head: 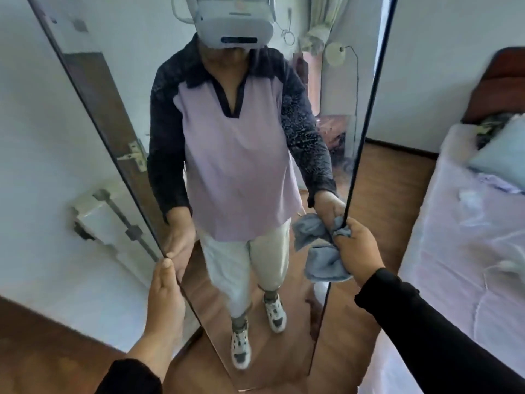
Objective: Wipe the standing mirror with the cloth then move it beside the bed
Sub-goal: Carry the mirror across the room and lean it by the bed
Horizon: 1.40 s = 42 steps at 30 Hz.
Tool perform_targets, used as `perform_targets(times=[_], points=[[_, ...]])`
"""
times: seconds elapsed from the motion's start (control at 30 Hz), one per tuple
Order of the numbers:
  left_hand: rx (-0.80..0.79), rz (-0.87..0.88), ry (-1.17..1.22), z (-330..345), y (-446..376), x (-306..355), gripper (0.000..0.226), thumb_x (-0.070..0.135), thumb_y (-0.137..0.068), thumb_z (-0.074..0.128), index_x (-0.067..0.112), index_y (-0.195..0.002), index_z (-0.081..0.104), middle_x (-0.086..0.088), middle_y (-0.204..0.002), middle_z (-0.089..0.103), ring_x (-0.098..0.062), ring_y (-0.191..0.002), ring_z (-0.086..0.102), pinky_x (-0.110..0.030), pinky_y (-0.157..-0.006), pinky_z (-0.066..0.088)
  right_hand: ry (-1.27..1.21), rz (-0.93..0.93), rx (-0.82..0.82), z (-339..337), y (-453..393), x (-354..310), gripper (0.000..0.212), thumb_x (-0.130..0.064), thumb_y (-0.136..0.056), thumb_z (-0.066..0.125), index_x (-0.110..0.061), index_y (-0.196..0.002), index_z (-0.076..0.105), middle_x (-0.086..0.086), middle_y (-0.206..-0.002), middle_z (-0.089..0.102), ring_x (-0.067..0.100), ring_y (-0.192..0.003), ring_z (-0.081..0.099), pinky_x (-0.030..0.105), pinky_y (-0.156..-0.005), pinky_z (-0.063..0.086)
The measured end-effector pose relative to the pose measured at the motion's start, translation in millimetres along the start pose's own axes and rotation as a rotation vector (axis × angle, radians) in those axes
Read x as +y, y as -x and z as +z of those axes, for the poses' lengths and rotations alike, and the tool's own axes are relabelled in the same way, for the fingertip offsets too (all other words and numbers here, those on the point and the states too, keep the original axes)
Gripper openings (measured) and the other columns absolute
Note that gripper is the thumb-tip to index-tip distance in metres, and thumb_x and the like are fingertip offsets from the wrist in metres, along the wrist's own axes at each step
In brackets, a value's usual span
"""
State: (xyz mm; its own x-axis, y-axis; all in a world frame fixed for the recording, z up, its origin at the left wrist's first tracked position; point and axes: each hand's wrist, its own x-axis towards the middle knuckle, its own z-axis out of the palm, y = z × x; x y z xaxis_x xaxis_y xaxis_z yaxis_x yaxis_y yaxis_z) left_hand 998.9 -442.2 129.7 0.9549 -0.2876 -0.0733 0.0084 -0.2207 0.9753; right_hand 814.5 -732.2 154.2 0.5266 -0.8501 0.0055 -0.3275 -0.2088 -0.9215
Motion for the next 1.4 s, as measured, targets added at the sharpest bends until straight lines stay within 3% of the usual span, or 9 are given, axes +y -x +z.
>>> perform_targets(times=[0.17,0.37,0.53,0.67,0.83,0.97,1.27,1.4], points=[[-0.105,0.014,-0.040,47.8,-69.0,11.3,0.060,0.072,-0.091,0.024,0.044,-0.144,0.037,0.006,-0.156,0.038,-0.014,-0.141,0.037,-0.046,-0.117,0.031,-0.021,0.040,0.141,-7.3,-39.8,5.4,0.030,0.001,-0.091,0.051,-0.026,-0.080,0.061,-0.004,-0.078,0.065,0.017,-0.075,0.059,0.031,-0.070,0.048],[-0.250,0.037,-0.094,119.2,-139.5,39.7,0.053,0.056,-0.104,0.021,0.034,-0.150,0.034,-0.003,-0.156,0.039,-0.025,-0.142,0.038,-0.039,-0.110,0.033,-0.024,0.118,0.311,-23.8,-80.5,22.2,0.024,-0.003,-0.093,0.050,-0.020,-0.079,0.058,-0.002,-0.075,0.059,0.017,-0.070,0.052,0.032,-0.066,0.044],[-0.344,0.033,-0.082,192.0,-186.7,59.2,0.056,0.061,-0.101,0.020,0.038,-0.151,0.031,-0.001,-0.158,0.036,-0.023,-0.144,0.035,-0.040,-0.114,0.029,-0.041,0.182,0.437,-47.8,-114.7,30.7,0.025,-0.002,-0.090,0.050,-0.022,-0.079,0.057,0.001,-0.075,0.060,0.021,-0.070,0.053,0.035,-0.068,0.047],[-0.392,0.070,-0.098,256.9,-216.0,76.4,0.054,0.058,-0.103,0.019,0.036,-0.151,0.033,-0.001,-0.156,0.038,-0.023,-0.143,0.037,-0.039,-0.111,0.030,-0.061,0.211,0.475,-72.6,-156.7,46.9,0.019,-0.015,-0.081,0.050,-0.031,-0.075,0.058,-0.002,-0.074,0.060,0.027,-0.073,0.058,0.047,-0.075,0.053],[-0.436,0.106,-0.118,346.7,-249.3,100.8,0.056,0.055,-0.104,0.019,0.031,-0.152,0.033,-0.003,-0.156,0.039,-0.024,-0.142,0.038,-0.038,-0.109,0.031,-0.103,0.238,0.515,-115.2,-228.3,61.1,0.039,0.002,-0.087,0.050,-0.031,-0.069,0.058,-0.009,-0.066,0.054,0.022,-0.070,0.051,0.040,-0.070,0.044],[-0.445,0.094,-0.102,412.2,-274.9,119.1,0.056,0.057,-0.103,0.021,0.032,-0.152,0.034,-0.003,-0.157,0.040,-0.025,-0.142,0.039,-0.044,-0.117,0.031,-0.082,0.236,0.538,-151.6,-287.2,63.1,0.032,0.003,-0.090,0.050,-0.026,-0.079,0.059,-0.004,-0.074,0.059,0.023,-0.072,0.056,0.044,-0.076,0.050],[-0.508,0.108,-0.078,545.4,-342.3,155.1,0.066,0.071,-0.095,0.020,0.039,-0.151,0.031,0.002,-0.159,0.035,-0.019,-0.145,0.034,-0.043,-0.118,0.029,-0.056,0.214,0.613,-209.1,-409.5,75.0,0.025,0.000,-0.094,0.051,-0.021,-0.086,0.061,0.003,-0.083,0.064,0.023,-0.076,0.059,0.034,-0.072,0.047],[-0.537,0.136,-0.094,615.8,-382.9,171.4,0.066,0.072,-0.095,0.019,0.039,-0.151,0.030,0.002,-0.159,0.035,-0.021,-0.145,0.035,-0.046,-0.118,0.030,-0.069,0.217,0.655,-231.4,-473.9,87.1,0.025,0.000,-0.093,0.052,-0.022,-0.085,0.062,0.003,-0.084,0.064,0.026,-0.079,0.059,0.037,-0.077,0.048]])
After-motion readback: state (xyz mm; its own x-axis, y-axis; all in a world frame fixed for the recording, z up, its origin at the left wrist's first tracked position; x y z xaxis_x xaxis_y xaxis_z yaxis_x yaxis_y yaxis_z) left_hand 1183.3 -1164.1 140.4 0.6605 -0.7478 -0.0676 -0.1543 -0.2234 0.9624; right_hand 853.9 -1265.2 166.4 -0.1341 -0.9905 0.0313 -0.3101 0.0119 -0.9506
